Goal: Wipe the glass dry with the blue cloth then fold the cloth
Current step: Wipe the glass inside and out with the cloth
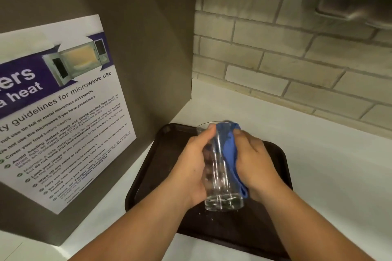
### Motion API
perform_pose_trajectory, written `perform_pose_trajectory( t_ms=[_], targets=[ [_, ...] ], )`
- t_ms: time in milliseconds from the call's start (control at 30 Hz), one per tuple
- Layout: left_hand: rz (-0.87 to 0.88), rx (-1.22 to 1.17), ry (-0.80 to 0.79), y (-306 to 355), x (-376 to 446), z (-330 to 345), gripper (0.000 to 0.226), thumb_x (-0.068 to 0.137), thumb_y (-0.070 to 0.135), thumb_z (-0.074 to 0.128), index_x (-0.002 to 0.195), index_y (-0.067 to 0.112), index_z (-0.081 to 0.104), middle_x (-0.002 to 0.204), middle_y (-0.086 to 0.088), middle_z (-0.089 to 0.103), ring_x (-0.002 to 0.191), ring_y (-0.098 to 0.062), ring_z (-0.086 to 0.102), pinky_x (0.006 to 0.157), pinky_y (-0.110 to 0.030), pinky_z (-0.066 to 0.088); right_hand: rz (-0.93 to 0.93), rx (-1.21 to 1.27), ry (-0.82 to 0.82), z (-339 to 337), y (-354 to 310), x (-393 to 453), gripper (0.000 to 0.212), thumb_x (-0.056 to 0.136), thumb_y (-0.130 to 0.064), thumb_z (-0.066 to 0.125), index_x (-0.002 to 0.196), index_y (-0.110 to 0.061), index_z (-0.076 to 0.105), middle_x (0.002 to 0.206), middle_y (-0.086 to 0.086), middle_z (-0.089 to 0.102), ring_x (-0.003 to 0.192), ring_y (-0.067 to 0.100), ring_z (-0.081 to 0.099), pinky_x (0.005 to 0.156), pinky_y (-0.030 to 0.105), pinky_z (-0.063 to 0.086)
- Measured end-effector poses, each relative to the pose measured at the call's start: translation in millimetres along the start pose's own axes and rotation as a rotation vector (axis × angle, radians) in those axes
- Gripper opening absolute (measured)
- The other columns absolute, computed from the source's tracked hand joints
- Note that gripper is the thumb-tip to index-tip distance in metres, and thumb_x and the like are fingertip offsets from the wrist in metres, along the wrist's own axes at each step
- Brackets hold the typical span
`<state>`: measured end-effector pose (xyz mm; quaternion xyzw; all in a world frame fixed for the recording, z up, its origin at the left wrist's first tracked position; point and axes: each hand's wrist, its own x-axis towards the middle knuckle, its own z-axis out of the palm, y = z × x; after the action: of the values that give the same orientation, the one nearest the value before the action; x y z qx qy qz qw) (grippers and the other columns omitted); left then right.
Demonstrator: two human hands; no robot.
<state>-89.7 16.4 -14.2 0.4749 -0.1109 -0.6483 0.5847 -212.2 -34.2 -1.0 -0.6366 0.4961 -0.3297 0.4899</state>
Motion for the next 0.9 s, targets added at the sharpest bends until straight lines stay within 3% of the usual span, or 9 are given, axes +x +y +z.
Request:
perform_pose_trajectory(
  t_ms=[67, 133, 233, 333, 400, 567, 733, 833, 900],
  targets=[
    [0.007, -0.013, 0.03, 5, 4, -2, 0.058, 0.08, 0.065, 0.08, 0.104, 0.012, 0.08, 0.08, -0.009, 0.084, 0.067, -0.027, 0.081, 0.062, -0.038, 0.066, -0.039, -0.078, -0.072, 0, 9, -20, 0.033, 0.103, -0.038, 0.036, 0.106, -0.025, 0.066, 0.095, 0.001, 0.075, 0.087, 0.012, 0.072, 0.083, 0.034, 0.059],
    [0.027, 0.017, 0.075, 7, 6, -2, 0.053, 0.087, 0.065, 0.075, 0.103, 0.014, 0.075, 0.069, -0.005, 0.079, 0.057, -0.021, 0.077, 0.055, -0.032, 0.061, -0.156, -0.302, -0.137, 11, 18, -42, 0.036, 0.101, -0.042, 0.037, 0.131, -0.031, 0.052, 0.12, -0.003, 0.07, 0.105, 0.006, 0.068, 0.086, 0.018, 0.056],
    [0.012, 0.074, 0.092, 3, 9, 1, 0.064, 0.093, 0.064, 0.069, 0.133, 0.015, 0.071, 0.112, -0.015, 0.084, 0.095, -0.03, 0.083, 0.073, -0.038, 0.064, -0.266, -0.522, -0.103, 21, 15, -33, 0.063, 0.101, -0.047, 0.036, 0.155, -0.016, 0.024, 0.153, 0.007, 0.043, 0.135, 0.016, 0.05, 0.107, 0.026, 0.047],
    [-0.006, 0.059, 0.026, 3, 10, -5, 0.065, 0.1, 0.066, 0.053, 0.127, 0.013, 0.079, 0.117, -0.016, 0.085, 0.1, -0.032, 0.084, 0.082, -0.043, 0.064, -0.292, -0.394, 0.001, 6, -1, -8, 0.036, 0.099, -0.043, 0.039, 0.116, -0.015, 0.055, 0.1, 0.005, 0.068, 0.087, 0.009, 0.068, 0.07, 0.007, 0.048],
    [0.006, 0.031, -0.024, 5, 9, -9, 0.065, 0.095, 0.063, 0.059, 0.128, 0.011, 0.079, 0.121, -0.017, 0.084, 0.103, -0.034, 0.082, 0.087, -0.049, 0.064, -0.283, -0.313, 0.018, -3, -4, -1, 0.033, 0.097, -0.046, 0.038, 0.1, -0.02, 0.057, 0.081, -0.001, 0.068, 0.075, 0.007, 0.066, 0.064, 0.009, 0.047],
    [0.043, -0.051, -0.084, -3, 7, -6, 0.062, 0.088, 0.069, 0.06, 0.121, 0.023, 0.085, 0.126, -0.013, 0.084, 0.11, -0.03, 0.082, 0.089, -0.046, 0.069, -0.329, -0.139, -0.008, 5, 5, 1, 0.037, 0.095, -0.051, 0.035, 0.098, -0.024, 0.059, 0.079, -0.005, 0.069, 0.077, 0.007, 0.067, 0.066, 0.015, 0.05],
    [0.036, -0.048, -0.058, -5, 15, -2, 0.06, 0.08, 0.071, 0.071, 0.106, 0.019, 0.089, 0.105, -0.014, 0.087, 0.089, -0.031, 0.085, 0.077, -0.046, 0.069, -0.028, -0.183, 0.033, -2, 17, 17, 0.035, 0.107, -0.021, 0.037, 0.079, -0.018, 0.059, 0.078, 0.006, 0.066, 0.064, -0.007, 0.063, 0.057, 0.008, 0.046],
    [-0.011, -0.024, 0.011, -8, 23, -4, 0.066, 0.091, 0.074, 0.06, 0.093, 0.016, 0.091, 0.091, -0.012, 0.087, 0.074, -0.027, 0.084, 0.064, -0.036, 0.066, -0.086, -0.2, -0.043, 5, 32, -19, 0.042, 0.1, -0.045, 0.03, 0.116, -0.021, 0.062, 0.102, 0.005, 0.072, 0.086, 0.002, 0.07, 0.077, 0.024, 0.059],
    [-0.036, 0.002, 0.05, -11, 23, -1, 0.065, 0.096, 0.071, 0.059, 0.099, 0.014, 0.09, 0.095, -0.014, 0.087, 0.079, -0.026, 0.083, 0.07, -0.035, 0.064, -0.203, -0.413, -0.053, 18, 31, -36, 0.068, 0.094, -0.056, 0.024, 0.148, -0.018, 0.038, 0.141, 0.007, 0.057, 0.122, 0.007, 0.059, 0.102, 0.026, 0.052]
  ],
)
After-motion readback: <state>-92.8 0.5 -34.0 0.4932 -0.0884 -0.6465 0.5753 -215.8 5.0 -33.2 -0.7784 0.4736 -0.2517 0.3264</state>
